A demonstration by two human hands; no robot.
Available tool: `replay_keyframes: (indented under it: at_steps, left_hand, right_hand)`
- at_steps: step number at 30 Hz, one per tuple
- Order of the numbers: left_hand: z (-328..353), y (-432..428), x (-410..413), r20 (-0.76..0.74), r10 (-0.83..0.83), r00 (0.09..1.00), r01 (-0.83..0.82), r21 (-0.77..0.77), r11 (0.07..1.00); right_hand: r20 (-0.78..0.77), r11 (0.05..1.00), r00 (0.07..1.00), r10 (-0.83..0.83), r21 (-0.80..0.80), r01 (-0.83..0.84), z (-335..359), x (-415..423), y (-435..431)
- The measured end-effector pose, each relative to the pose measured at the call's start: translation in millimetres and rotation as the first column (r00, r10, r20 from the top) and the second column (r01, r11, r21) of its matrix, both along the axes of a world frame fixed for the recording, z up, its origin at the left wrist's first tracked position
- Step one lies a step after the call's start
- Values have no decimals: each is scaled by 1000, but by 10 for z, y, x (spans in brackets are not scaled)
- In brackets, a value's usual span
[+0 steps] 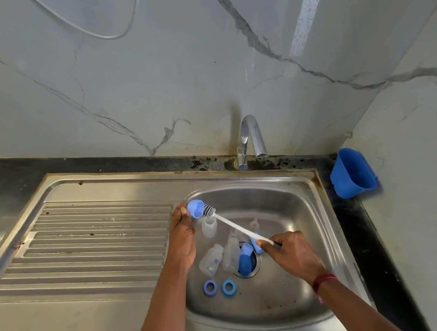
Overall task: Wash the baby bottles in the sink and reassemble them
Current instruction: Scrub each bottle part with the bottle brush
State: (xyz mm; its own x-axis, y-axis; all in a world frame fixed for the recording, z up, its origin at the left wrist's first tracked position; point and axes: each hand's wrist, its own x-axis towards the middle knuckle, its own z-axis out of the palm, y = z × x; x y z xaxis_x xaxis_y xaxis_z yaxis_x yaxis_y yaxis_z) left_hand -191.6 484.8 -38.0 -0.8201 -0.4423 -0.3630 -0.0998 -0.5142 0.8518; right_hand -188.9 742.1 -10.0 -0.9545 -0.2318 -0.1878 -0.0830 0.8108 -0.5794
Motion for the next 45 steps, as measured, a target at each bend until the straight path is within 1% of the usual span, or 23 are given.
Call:
replay_keyframes:
  at_steps: [2, 3, 8, 11, 17, 22, 27, 33, 37, 40, 43, 45]
  left_hand:
    - [7, -75, -61, 12, 46, 999, -46, -1, 999]
    - [8, -95, -85, 19, 43, 999, -43, -6, 999]
    - [-5, 15, -38, -5, -36, 999, 36, -74, 997]
    - [2, 2, 8, -27, -56, 998, 55, -45, 998]
    - [151, 3, -60, -29, 23, 999, -23, 6, 1000]
    - [190, 119, -17, -13, -22, 1000, 22, 23, 999]
    - [224, 38, 13, -4, 28, 1000, -28, 96, 995]
    - [234, 135, 30, 51, 10, 999, -14, 89, 996]
    - [243, 45, 35, 62, 34, 997, -41, 110, 993]
    - [250, -8, 48, 76, 33, 997, -46, 173, 984]
    - [318, 6, 68, 111, 6, 994, -41, 317, 947]
    - [392, 44, 73, 142, 8, 990, -66, 410, 910]
  right_hand:
    - [-7, 999, 1000, 30, 29, -29, -5, 23, 21]
    - [-9, 999, 999, 36, 35, -36, -6, 28, 23]
    - [14, 1000, 1000, 5, 4, -5, -5, 23, -35]
    - [25, 1000, 1000, 5, -5, -5, -33, 59, -17]
    - [-20, 999, 1000, 22, -38, -23, -69, 72, 58]
    - [-30, 999, 999, 46, -13, -46, -34, 43, 36]
    - [-37, 998, 998, 56, -2, -56, -73, 78, 66]
    - [-36, 996, 996, 82, 44, -80, -36, 46, 63]
    - [-32, 995, 996, 84, 50, -82, -12, 23, 104]
    - [-49, 994, 994, 93, 64, -90, 11, 15, 136]
    - [-82, 996, 993, 84, 46, -80, -1, 16, 133]
    - [-106, 997, 992, 74, 4, -74, -45, 39, 138]
